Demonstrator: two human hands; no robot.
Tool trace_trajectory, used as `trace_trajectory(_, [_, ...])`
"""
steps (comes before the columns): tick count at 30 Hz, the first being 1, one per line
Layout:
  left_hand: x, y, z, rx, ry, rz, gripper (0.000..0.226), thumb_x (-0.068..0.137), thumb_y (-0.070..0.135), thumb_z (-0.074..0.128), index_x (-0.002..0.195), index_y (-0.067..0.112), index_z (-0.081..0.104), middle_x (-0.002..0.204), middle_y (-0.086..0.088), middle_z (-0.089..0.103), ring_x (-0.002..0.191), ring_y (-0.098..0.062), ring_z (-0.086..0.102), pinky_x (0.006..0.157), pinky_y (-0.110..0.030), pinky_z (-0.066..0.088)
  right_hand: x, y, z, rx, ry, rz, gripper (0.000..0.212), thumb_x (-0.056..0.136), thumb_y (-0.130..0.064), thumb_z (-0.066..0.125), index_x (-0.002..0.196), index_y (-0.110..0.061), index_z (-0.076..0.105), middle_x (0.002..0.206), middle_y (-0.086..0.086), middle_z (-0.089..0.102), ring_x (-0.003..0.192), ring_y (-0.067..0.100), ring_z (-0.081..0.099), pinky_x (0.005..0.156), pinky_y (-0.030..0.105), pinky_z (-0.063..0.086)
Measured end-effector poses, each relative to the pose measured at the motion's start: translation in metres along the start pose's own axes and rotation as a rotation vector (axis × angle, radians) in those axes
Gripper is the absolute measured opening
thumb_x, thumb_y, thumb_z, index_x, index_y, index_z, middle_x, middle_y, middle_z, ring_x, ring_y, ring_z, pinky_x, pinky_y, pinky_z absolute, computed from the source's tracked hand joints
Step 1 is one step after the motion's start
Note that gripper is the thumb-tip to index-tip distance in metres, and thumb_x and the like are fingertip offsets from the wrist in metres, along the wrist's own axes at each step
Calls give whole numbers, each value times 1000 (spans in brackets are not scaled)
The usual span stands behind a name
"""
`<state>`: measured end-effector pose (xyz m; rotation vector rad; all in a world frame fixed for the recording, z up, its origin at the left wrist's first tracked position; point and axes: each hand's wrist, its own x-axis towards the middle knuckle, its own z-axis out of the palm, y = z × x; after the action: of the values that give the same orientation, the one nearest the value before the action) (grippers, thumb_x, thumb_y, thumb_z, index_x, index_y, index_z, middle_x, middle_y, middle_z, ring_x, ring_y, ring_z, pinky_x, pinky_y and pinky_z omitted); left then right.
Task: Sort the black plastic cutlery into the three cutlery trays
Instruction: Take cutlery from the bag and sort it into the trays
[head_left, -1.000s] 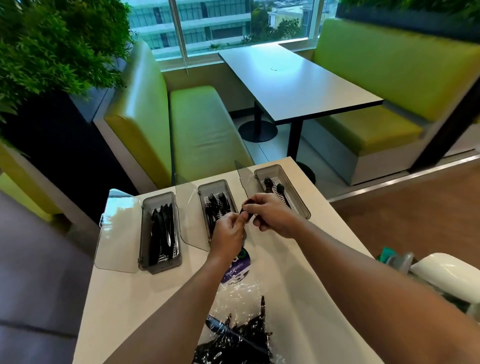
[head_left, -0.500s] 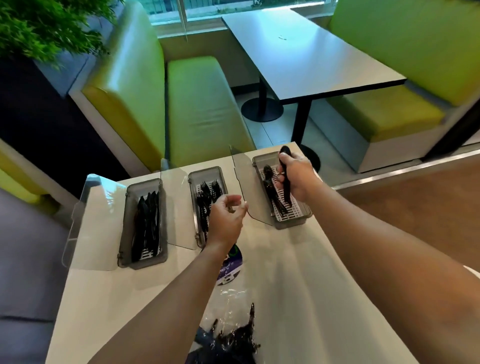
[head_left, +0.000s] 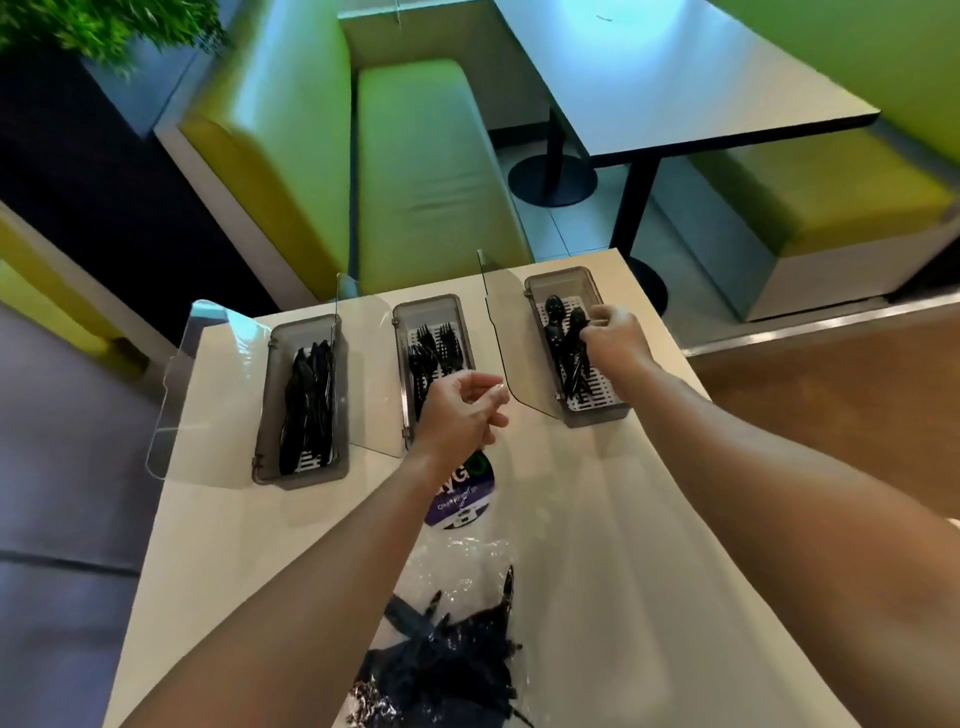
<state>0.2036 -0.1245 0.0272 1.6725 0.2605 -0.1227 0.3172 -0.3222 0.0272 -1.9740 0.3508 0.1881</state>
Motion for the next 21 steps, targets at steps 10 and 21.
trace_trajectory(10, [-72,-19,-65,414,-56,113,6,97,19,64,96,19,70,86,-6,73,76,-19,70,68,-31,60,-133,1,29,54,-224,-207,33,70,18,36,69,-1,63,62,17,60,50,24,51,42,27,38])
trace_trajectory(21, [-128,-77,-115,672,211,-267,65,87,41,73,139,15,44,143,-15,44,130,-35,47,103,-42,42,-226,7,98,-789,-692,-382,28,94,-11,52,109,-15,76,107,2,71,92,16,60,74,24,44])
